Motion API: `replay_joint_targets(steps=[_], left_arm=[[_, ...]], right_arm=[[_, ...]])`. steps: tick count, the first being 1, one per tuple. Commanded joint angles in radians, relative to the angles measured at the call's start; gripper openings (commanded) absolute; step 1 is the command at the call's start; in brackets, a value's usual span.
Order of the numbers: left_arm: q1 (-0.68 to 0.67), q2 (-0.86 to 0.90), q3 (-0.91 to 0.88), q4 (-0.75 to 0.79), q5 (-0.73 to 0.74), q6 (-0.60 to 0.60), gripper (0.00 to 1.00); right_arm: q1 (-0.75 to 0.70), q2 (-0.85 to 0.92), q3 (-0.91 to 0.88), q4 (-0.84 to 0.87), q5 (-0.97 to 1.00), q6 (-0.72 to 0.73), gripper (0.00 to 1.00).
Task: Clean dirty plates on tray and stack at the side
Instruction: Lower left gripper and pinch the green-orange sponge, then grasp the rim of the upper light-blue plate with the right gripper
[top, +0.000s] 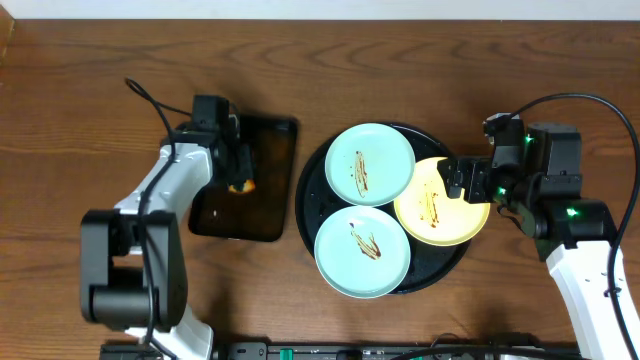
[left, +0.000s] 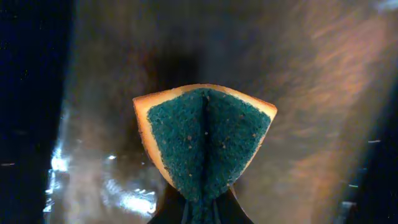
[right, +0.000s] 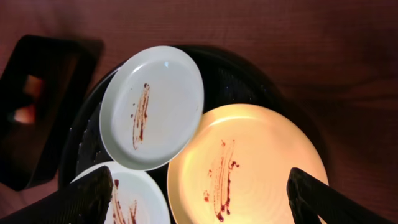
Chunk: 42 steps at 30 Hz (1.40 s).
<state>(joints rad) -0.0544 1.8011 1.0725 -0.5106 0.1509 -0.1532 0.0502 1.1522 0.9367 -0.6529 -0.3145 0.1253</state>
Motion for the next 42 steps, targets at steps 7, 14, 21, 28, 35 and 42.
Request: replay_joint_targets(steps=[7, 14, 21, 28, 35, 42], left_arm=[[-0.003, 0.048, -0.006, 0.004, 0.003, 0.010, 0.27], [-0.003, 0.043, -0.004, 0.002, 0.002, 0.010, 0.38], [-0.003, -0.010, 0.007, 0.000, -0.032, -0.002, 0.42], [-0.004, -0.011, 0.006, -0.023, -0.032, -0.025, 0.43], [-0.004, -0.011, 0.006, -0.027, -0.031, -0.036, 0.39], [-0.004, -0.011, 0.006, -0.027, -0.031, -0.044, 0.08]], right_arm=[[0.006, 0.003, 0.018, 0.006, 0.041, -0.007, 0.89], [0.007, 0.039, 0.018, 0.017, 0.040, -0.007, 0.89], [0.010, 0.050, 0.018, 0.018, 0.041, -0.007, 0.88], [0.010, 0.050, 0.018, 0.017, 0.041, -0.007, 0.88], [0.010, 0.050, 0.018, 0.016, 0.041, -0.008, 0.89], [0.010, 0.051, 0.018, 0.013, 0.041, -0.007, 0.89]])
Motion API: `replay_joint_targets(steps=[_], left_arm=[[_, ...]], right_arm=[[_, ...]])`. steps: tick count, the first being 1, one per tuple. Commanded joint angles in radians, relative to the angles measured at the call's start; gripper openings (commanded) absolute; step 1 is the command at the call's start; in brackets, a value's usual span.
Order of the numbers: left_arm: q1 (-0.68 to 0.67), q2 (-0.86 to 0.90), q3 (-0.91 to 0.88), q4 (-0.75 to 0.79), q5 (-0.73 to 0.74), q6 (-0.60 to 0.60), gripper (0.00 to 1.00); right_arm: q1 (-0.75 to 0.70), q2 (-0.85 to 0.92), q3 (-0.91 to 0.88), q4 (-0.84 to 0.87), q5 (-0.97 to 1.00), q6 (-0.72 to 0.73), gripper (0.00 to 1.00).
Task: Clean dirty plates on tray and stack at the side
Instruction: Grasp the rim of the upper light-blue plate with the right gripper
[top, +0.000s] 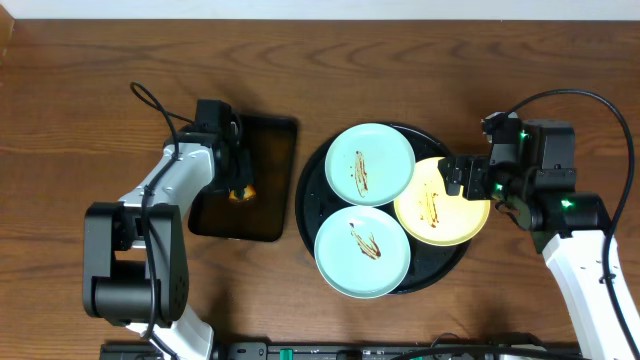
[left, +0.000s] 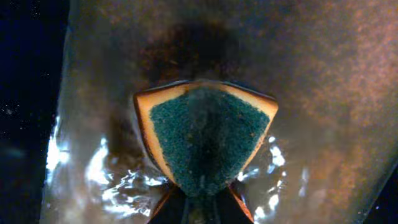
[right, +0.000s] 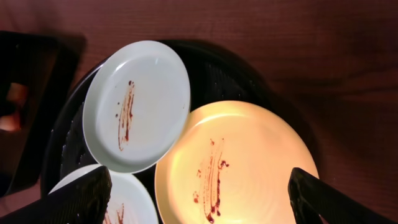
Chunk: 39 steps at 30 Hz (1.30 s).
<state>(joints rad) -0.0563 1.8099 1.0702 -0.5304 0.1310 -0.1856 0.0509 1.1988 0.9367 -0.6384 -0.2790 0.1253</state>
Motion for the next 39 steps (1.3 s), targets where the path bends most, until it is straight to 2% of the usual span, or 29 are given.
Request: replay_joint_targets(steps=[1, 5, 11, 16, 24, 29, 33, 39], left_arm=[[-0.002, -0.021, 0.009, -0.006, -0.012, -0.011, 0.07], [-0.002, -0.035, 0.013, -0.010, -0.011, -0.011, 0.07], [-0.002, -0.151, 0.025, -0.029, 0.050, -0.003, 0.08], [-0.002, -0.256, 0.025, -0.014, 0.056, 0.005, 0.08], [-0.002, -0.306, 0.025, -0.014, 0.065, 0.005, 0.08], [-0.002, -0.306, 0.025, -0.022, 0.064, 0.005, 0.07], [-0.002, -0.306, 0.025, -0.039, 0.064, 0.005, 0.08], [-0.002, -0.306, 0.025, -0.043, 0.064, 0.005, 0.08]], right_arm=[[0.010, 0.004, 0.018, -0.002, 0.006, -0.008, 0.89], [0.010, 0.004, 0.018, 0.000, 0.005, -0.022, 0.86], [0.035, 0.010, 0.018, 0.035, -0.019, -0.142, 0.82], [0.061, 0.039, 0.036, 0.088, -0.009, -0.142, 0.80], [0.107, 0.220, 0.267, -0.046, 0.043, -0.169, 0.72], [0.137, 0.367, 0.294, -0.062, 0.043, -0.077, 0.59], [0.148, 0.488, 0.292, -0.075, 0.043, 0.028, 0.53], [0.167, 0.627, 0.292, -0.080, 0.043, 0.087, 0.44]])
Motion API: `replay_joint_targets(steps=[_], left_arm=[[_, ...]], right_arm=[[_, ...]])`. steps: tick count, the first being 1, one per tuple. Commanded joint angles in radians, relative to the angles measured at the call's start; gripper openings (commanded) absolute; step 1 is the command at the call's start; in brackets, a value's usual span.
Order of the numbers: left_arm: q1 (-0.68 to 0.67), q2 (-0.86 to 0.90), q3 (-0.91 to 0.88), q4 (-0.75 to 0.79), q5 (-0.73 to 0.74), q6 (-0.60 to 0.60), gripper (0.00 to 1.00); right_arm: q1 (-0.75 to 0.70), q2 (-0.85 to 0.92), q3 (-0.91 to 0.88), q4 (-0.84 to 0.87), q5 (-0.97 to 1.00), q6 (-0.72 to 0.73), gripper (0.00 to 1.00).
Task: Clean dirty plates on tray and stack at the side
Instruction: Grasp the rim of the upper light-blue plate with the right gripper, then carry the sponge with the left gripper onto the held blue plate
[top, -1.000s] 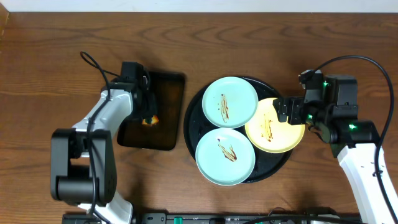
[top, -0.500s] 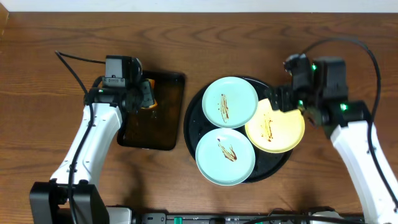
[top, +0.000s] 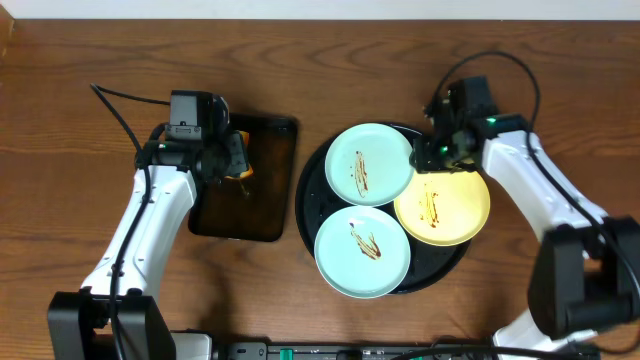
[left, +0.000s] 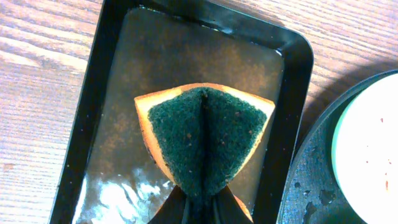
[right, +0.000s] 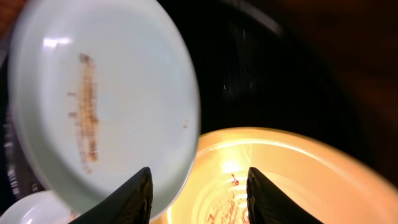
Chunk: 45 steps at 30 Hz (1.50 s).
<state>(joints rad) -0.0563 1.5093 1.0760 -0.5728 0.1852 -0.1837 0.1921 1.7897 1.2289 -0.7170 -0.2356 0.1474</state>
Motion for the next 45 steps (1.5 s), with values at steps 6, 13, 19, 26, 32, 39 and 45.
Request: replay_joint_targets(steps=[6, 13, 19, 26, 32, 39, 45], left_arm=[[-0.002, -0.006, 0.019, -0.001, 0.010, 0.003, 0.07], [-0.002, -0.006, 0.019, 0.001, 0.023, 0.003, 0.08], [-0.002, -0.006, 0.019, 0.035, 0.060, 0.003, 0.07], [-0.002, -0.006, 0.019, 0.086, 0.043, 0.003, 0.08], [-0.002, -0.008, 0.019, 0.094, 0.043, 0.003, 0.08], [-0.002, -0.008, 0.019, 0.105, 0.043, 0.003, 0.07], [-0.002, -0.008, 0.019, 0.108, 0.043, 0.003, 0.07]], right_arm=[[0.037, 0.112, 0.000, 0.001, -0.001, 0.089, 0.36], [0.038, 0.115, 0.000, -0.005, -0.001, 0.099, 0.17], [0.038, 0.115, 0.000, -0.016, -0.001, 0.100, 0.01], [0.039, 0.115, 0.000, -0.017, -0.001, 0.100, 0.01], [0.039, 0.115, 0.000, -0.020, -0.001, 0.100, 0.01], [0.039, 0.115, 0.000, -0.020, -0.001, 0.100, 0.01], [0.039, 0.115, 0.000, -0.020, -0.001, 0.100, 0.01]])
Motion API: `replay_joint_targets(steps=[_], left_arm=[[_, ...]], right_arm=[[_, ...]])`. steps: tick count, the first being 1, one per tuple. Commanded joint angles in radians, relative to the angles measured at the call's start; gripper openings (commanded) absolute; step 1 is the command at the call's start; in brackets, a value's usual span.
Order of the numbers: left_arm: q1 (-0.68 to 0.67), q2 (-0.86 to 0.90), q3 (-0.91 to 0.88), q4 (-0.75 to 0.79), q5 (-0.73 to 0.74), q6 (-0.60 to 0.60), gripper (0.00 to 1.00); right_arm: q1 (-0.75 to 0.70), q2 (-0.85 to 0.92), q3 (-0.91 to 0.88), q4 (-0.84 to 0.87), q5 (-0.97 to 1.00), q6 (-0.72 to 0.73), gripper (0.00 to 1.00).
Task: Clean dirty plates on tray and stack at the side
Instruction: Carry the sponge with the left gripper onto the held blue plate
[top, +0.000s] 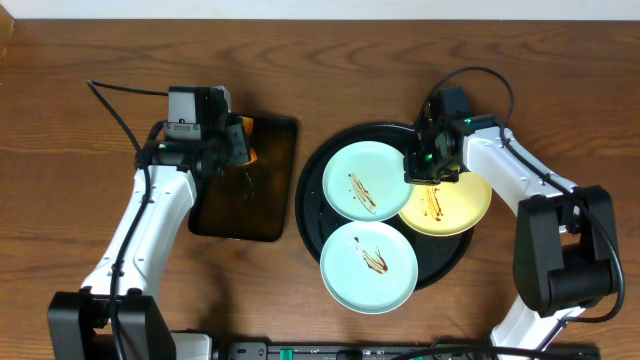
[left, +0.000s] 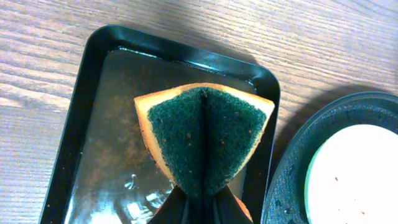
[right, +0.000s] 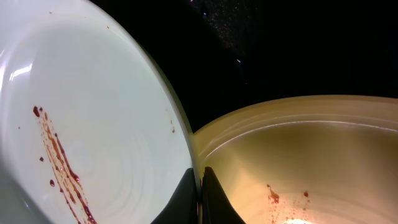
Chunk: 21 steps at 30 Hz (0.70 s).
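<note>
Three sauce-streaked plates lie on a round black tray (top: 312, 215): an upper mint plate (top: 367, 180), a yellow plate (top: 450, 205) and a lower mint plate (top: 368, 265). My right gripper (top: 425, 165) is shut on the upper mint plate's right rim. In the right wrist view its fingers (right: 199, 177) pinch that rim between the mint plate (right: 81, 124) and the yellow plate (right: 298, 155). My left gripper (top: 238, 150) is shut on a folded orange-and-green sponge (left: 202, 137), held above the black rectangular water tray (left: 93, 74).
The water tray (top: 205, 215) lies left of the round tray, with a narrow strip of wood between them. Bare brown table surrounds both. Both arms' cables loop over the far side. The lower mint plate overhangs the round tray's near rim.
My right gripper, open astride the upper mint plate's rim, is now shut on it. That plate has shifted toward the tray's middle and the lower mint plate sits nearer. The sponge hangs slightly farther along the water tray.
My left gripper first held the sponge low in the water tray, then pressed in the water, then lifted above it. My right gripper stood open over the yellow plate twice, then open at the upper mint plate's rim, and now grips it.
</note>
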<state>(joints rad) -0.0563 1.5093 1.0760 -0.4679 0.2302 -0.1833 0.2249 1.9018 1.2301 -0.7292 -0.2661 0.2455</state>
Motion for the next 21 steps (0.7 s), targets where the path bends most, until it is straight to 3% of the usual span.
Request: replay_joint_targets(steps=[1, 7, 10, 15, 21], left_arm=[[-0.002, -0.008, 0.019, 0.005, -0.002, 0.003, 0.07], [-0.002, -0.008, 0.019, -0.006, 0.029, 0.003, 0.07], [-0.002, -0.005, 0.038, -0.072, 0.091, -0.007, 0.07], [-0.002, 0.007, 0.148, -0.264, 0.037, -0.021, 0.07], [-0.009, 0.007, 0.217, -0.322, 0.021, -0.022, 0.07]], right_arm=[[0.006, 0.003, -0.002, -0.008, 0.030, 0.002, 0.01], [0.006, 0.003, -0.002, -0.008, 0.029, 0.002, 0.01], [0.006, 0.003, -0.002, -0.011, 0.029, 0.002, 0.01], [0.006, 0.003, -0.002, -0.013, 0.029, 0.001, 0.01], [0.006, 0.003, -0.002, -0.023, 0.030, 0.001, 0.01]])
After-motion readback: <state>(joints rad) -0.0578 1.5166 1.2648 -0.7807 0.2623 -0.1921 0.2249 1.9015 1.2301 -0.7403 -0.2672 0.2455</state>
